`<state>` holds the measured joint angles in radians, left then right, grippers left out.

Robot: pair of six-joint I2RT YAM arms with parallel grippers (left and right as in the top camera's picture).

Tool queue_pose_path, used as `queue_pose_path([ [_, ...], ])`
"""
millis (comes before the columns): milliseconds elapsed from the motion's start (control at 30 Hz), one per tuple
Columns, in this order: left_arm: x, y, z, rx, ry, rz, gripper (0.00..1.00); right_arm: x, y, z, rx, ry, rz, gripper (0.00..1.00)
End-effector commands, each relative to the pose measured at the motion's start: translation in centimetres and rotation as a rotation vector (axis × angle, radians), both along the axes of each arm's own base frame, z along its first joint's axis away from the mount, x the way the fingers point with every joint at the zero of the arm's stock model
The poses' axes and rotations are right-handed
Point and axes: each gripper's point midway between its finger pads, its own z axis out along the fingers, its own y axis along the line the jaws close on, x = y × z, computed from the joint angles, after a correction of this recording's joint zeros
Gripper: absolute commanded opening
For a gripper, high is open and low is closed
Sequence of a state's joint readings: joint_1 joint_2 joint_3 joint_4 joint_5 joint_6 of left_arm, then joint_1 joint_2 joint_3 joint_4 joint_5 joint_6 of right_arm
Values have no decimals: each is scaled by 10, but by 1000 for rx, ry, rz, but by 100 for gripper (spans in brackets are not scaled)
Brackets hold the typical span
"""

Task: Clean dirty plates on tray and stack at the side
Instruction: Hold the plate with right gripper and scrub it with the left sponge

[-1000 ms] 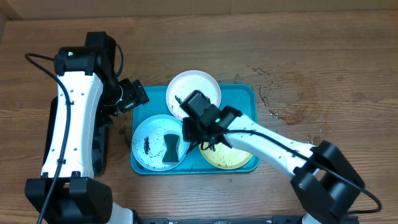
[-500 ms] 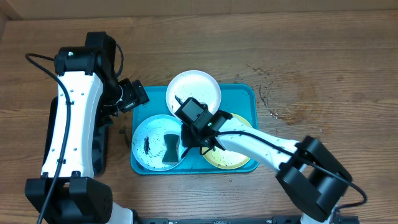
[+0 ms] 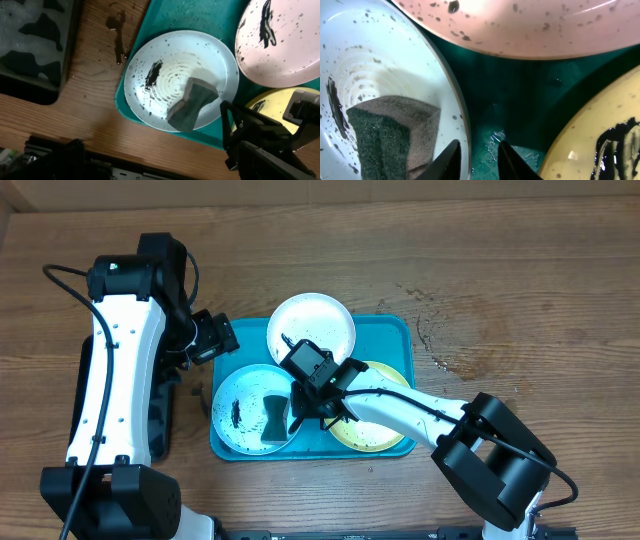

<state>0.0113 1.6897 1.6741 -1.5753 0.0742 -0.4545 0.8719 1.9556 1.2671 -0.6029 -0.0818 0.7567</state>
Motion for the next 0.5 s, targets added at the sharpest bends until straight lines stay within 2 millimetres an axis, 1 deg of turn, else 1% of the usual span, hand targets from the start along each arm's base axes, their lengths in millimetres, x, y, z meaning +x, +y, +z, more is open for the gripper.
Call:
queue_pose_path([
  [0, -5, -3, -8, -21, 30, -52, 96, 0, 0, -5, -4, 8, -2, 23],
  [100, -11, -18, -18, -118, 48, -147, 96, 0, 0, -5, -6, 9, -3, 20],
  [133, -14, -24, -23, -152, 56, -175, 96, 0, 0, -5, -6, 9, -3, 15],
  [200, -21, -35, -34, -224, 75, -210, 94, 0, 0, -5, -6, 9, -2, 11],
  [233, -23, -39, -40, -249, 83, -215, 91, 0, 0, -5, -6, 9, -3, 9],
  [367, -35, -41, -68, -266, 128, -205, 77, -1, 0, -5, -1, 14, -1, 9],
  [400, -39, -41, -76, -268, 140, -203, 75, 0, 0, -5, -1, 14, -2, 8],
  [467, -44, -42, -88, -276, 154, -200, 75, 0, 0, -5, -1, 14, -2, 8],
])
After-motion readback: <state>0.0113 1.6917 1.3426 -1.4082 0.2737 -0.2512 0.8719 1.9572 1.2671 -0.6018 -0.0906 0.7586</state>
